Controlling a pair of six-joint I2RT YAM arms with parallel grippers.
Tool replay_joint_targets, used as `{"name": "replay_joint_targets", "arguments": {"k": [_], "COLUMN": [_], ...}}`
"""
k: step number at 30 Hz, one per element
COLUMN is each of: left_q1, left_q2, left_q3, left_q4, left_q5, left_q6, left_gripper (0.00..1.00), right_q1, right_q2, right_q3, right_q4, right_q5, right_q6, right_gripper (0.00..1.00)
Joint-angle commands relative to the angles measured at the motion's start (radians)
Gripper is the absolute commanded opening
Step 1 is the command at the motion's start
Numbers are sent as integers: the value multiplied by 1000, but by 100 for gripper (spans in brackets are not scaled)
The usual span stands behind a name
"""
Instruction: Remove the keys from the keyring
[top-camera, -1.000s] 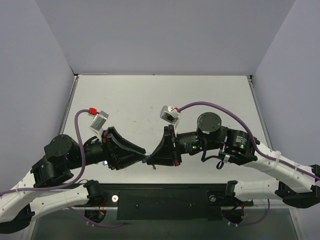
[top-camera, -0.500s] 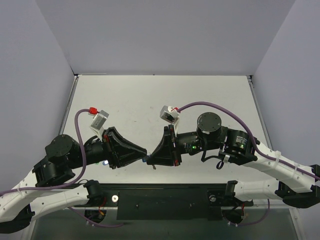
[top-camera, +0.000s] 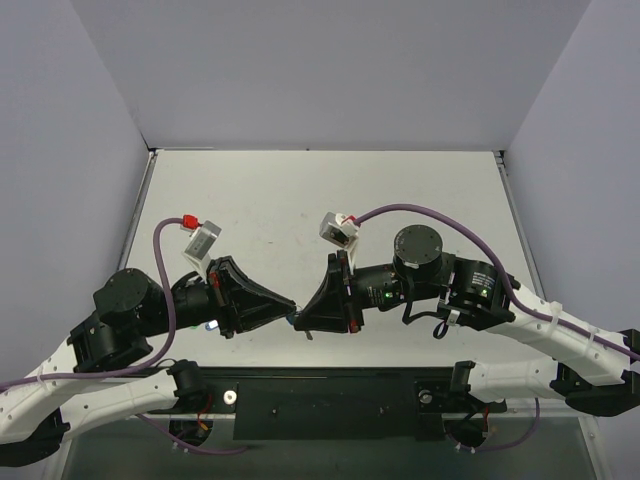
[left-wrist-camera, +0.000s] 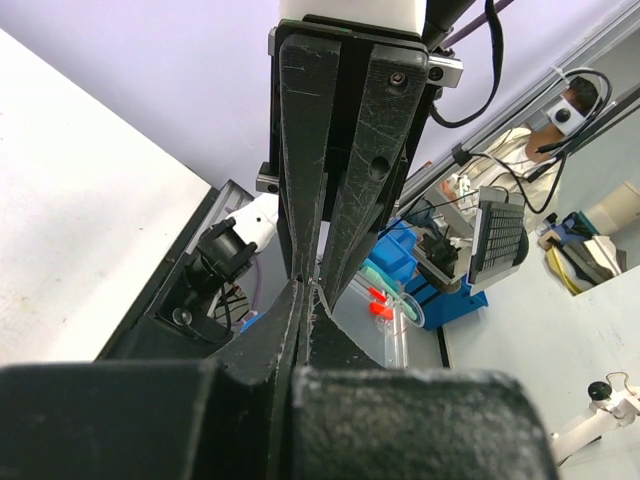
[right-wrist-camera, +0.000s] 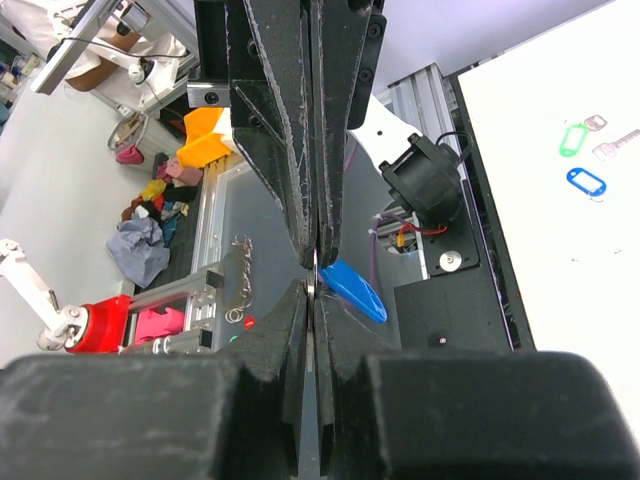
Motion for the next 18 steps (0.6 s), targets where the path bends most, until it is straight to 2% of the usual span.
{"name": "replay_joint_targets", "arguments": {"k": [1, 18], "left_q1": [-3, -3], "left_q2": [33, 139], "left_q3": [60, 227], "left_q4": [-23, -218], "left_q5": [32, 131], "left_q6": [35, 132], "left_gripper": [0, 0], "right_q1": [9, 9], "right_q2": [3, 50], "right_q3": [36, 96], "right_q4": [21, -66], "right_q5": [-14, -51], "right_q6": [-10, -33], "right_gripper": [0, 0]}}
